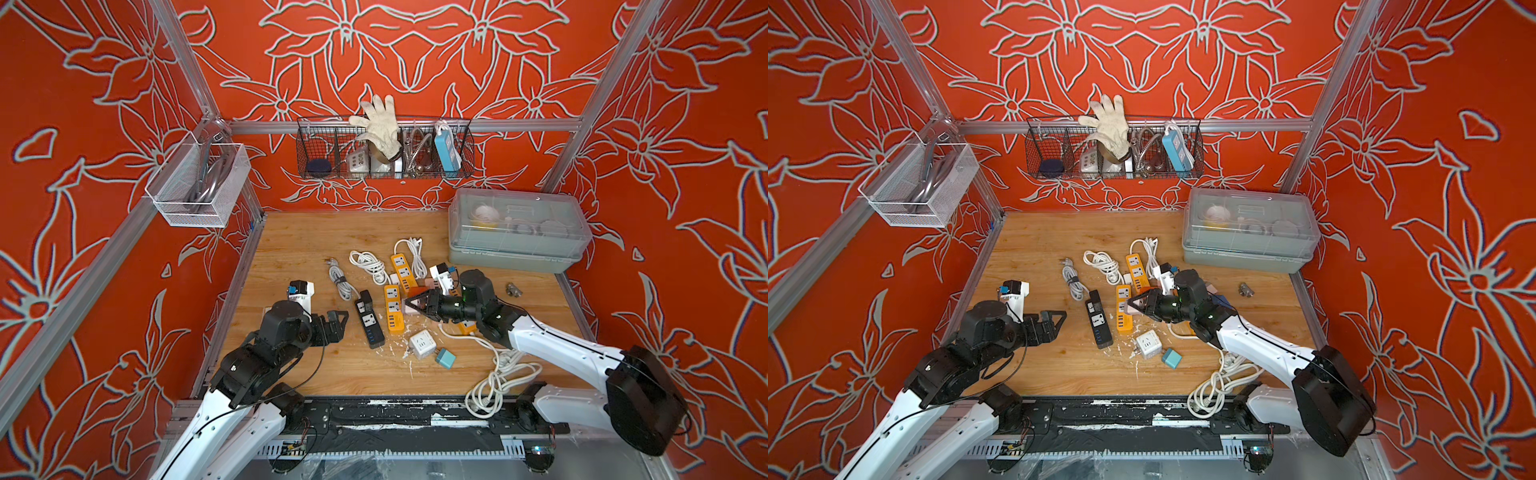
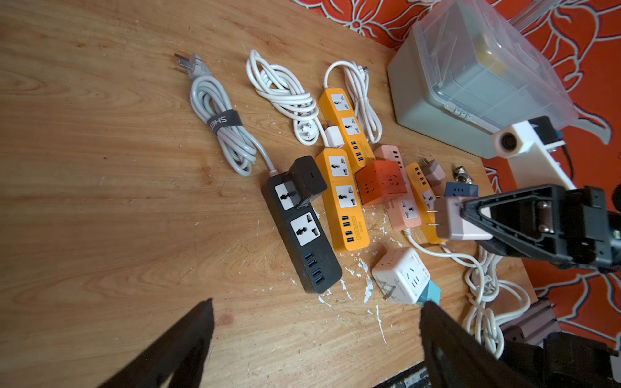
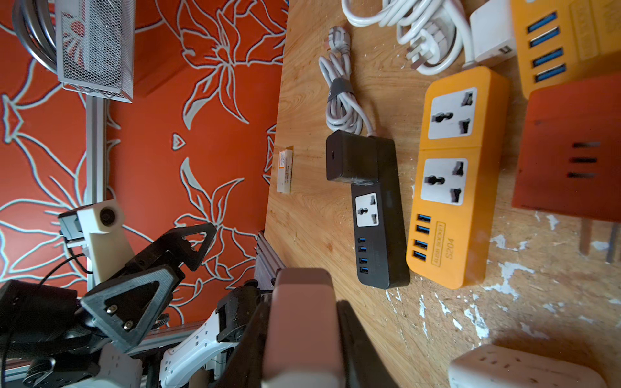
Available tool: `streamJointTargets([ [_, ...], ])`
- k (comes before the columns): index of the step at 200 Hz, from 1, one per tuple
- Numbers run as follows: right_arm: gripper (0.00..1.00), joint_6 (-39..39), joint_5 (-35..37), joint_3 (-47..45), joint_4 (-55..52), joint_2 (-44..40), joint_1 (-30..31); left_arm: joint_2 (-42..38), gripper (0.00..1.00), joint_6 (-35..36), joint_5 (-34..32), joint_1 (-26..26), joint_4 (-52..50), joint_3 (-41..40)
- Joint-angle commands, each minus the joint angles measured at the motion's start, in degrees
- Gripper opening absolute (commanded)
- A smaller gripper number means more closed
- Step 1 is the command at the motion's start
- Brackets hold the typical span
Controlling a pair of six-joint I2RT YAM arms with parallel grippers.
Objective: Pull the plug off the socket
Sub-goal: Place the plug at the center of the board.
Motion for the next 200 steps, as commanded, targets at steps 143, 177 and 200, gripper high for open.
streamJointTargets([
  [143, 0.16, -9.2, 9.2, 3.6, -19.7, -8.0, -18.6, -2.2, 0.94, -2.9, 0.4, -0.1, -2.7, -2.1],
  [177, 0.17, -7.7, 11.1, 4.4, -16.4, -2.9, -24.8, -1.8, 0.94, -2.7, 0.8, -0.1, -2.5, -2.3],
  [200, 0.18, -8.8, 13.5, 8.1, -16.4, 3.5, -26.1, -2.0, 0.94, -2.7, 0.8, -0.1, -2.5, -2.2],
])
